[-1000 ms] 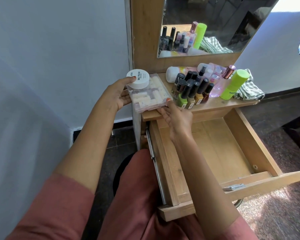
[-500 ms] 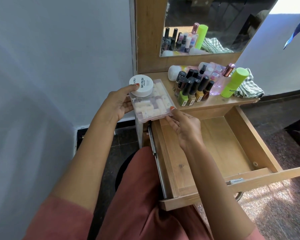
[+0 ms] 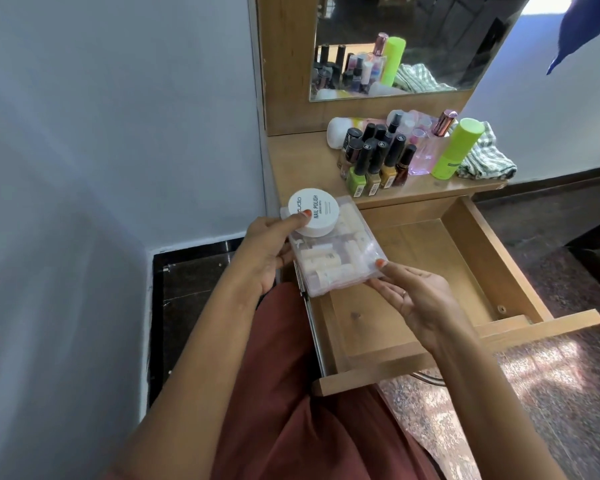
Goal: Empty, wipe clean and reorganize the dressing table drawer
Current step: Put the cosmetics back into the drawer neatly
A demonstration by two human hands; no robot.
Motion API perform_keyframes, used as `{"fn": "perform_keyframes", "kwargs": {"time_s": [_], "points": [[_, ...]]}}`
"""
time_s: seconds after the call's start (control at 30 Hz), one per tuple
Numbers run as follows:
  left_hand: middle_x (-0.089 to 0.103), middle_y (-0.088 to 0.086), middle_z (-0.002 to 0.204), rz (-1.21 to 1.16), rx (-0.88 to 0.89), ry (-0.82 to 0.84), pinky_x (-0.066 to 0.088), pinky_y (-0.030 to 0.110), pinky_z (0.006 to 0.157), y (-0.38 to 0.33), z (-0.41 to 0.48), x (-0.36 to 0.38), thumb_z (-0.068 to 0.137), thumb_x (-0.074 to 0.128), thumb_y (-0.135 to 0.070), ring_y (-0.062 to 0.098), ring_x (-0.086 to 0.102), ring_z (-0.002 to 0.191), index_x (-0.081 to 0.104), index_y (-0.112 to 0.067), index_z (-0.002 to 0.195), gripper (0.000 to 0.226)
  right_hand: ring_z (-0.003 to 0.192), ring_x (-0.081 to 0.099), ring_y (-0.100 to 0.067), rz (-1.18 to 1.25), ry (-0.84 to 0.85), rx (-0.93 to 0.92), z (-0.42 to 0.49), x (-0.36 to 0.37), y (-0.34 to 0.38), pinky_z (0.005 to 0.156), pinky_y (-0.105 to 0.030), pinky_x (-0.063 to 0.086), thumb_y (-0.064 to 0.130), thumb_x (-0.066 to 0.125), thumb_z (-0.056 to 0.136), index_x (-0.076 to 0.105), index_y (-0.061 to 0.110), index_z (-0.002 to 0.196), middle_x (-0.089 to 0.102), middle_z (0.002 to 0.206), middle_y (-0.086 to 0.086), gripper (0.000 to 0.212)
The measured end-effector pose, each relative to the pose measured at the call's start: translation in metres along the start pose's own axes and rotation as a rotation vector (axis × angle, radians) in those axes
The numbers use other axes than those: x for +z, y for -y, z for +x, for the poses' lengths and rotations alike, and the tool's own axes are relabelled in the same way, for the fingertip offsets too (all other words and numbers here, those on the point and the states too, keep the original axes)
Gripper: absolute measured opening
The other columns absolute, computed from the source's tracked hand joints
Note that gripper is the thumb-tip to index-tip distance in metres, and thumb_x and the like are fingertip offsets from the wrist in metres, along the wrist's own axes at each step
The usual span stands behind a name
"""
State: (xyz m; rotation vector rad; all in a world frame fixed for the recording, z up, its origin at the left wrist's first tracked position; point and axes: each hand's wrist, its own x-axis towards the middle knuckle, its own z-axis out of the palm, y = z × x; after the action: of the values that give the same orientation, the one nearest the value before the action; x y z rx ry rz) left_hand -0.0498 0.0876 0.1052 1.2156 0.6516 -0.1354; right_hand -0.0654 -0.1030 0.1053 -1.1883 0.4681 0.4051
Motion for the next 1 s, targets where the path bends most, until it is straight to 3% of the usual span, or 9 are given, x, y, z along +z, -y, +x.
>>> {"fn": "perform_keyframes", "kwargs": {"time_s": [0.07,0.13,0.3,0.5,0.6,0.73,0.83,1.0], "points": [[0.066,0.008,0.098,0.02,-0.017,0.02,0.05,0.022,0.061,0.009,-0.001,0.008,0.081,0.068,-0.02,0.014,0.06,0.079,0.052,0.001,0.112,0.041,0.065,0.071,-0.018,-0.038,0.004,0.021,-0.001,-0.012,0.003,0.07,-0.023,0.058,0.0,0.062,0.08,0.061,-0.007,0.081,0.072,0.068,-0.014,0.007],[0.064,0.011,0.109,0.048,-0.015,0.036,0.051,0.024,0.064,0.017,-0.004,0.016,0.08,0.069,-0.021,0.017,0.062,0.088,0.051,-0.004,0.104,0.034,0.061,0.071,-0.019,-0.088,0.009,0.065,-0.002,-0.025,0.007,0.065,-0.021,0.059,-0.002,0.061,0.08,0.06,-0.008,0.082,0.07,0.071,-0.018,0.006],[0.061,0.002,0.089,0.134,0.014,0.086,0.05,0.021,0.062,0.031,-0.008,0.039,0.083,0.065,-0.02,0.01,0.06,0.076,0.048,-0.015,0.08,0.018,0.057,0.07,-0.017,-0.27,0.013,0.146,0.003,-0.05,0.022,0.057,-0.018,0.058,-0.003,0.059,0.082,0.058,-0.01,0.092,0.065,0.087,-0.025,0.013],[0.057,-0.003,0.093,0.208,0.007,0.072,0.048,0.036,0.093,0.048,0.005,0.069,0.088,0.06,-0.023,0.016,0.059,0.093,0.048,-0.013,0.098,0.018,0.052,0.069,-0.014,-0.562,0.002,0.195,0.026,-0.068,0.036,0.053,-0.017,0.057,-0.002,0.062,0.08,0.058,-0.016,0.097,0.065,0.087,-0.024,0.023],[0.058,0.001,0.105,0.209,0.009,0.061,0.049,0.034,0.093,0.055,0.011,0.081,0.093,0.053,-0.019,0.015,0.059,0.091,0.05,-0.011,0.111,0.021,0.05,0.068,-0.013,-0.658,-0.041,0.172,0.041,-0.07,0.038,0.051,-0.017,0.056,-0.003,0.064,0.079,0.059,-0.017,0.102,0.065,0.096,-0.027,0.027],[0.057,0.008,0.121,0.235,-0.006,0.012,0.047,0.026,0.073,0.066,0.022,0.09,0.095,0.047,-0.017,0.018,0.058,0.092,0.046,-0.006,0.125,0.032,0.043,0.065,-0.01,-0.741,-0.088,0.141,0.057,-0.068,0.037,0.045,-0.015,0.054,-0.003,0.065,0.079,0.06,-0.016,0.101,0.064,0.102,-0.028,0.026],[0.056,0.006,0.119,0.271,-0.001,-0.031,0.041,0.024,0.077,0.073,0.031,0.093,0.096,0.043,-0.018,0.017,0.054,0.093,0.045,-0.007,0.127,0.033,0.048,0.065,-0.015,-0.761,-0.095,0.16,0.065,-0.066,0.033,0.043,-0.015,0.053,-0.003,0.064,0.08,0.058,-0.017,0.105,0.062,0.107,-0.03,0.029],[0.051,0.012,0.127,0.309,-0.022,-0.08,0.044,0.031,0.094,0.084,0.045,0.093,0.094,0.044,-0.021,0.024,0.052,0.112,0.047,-0.01,0.124,0.032,0.045,0.063,-0.018,-0.762,-0.108,0.198,0.078,-0.066,0.025,0.04,-0.016,0.052,-0.006,0.063,0.079,0.056,-0.019,0.104,0.061,0.102,-0.029,0.028]]}}
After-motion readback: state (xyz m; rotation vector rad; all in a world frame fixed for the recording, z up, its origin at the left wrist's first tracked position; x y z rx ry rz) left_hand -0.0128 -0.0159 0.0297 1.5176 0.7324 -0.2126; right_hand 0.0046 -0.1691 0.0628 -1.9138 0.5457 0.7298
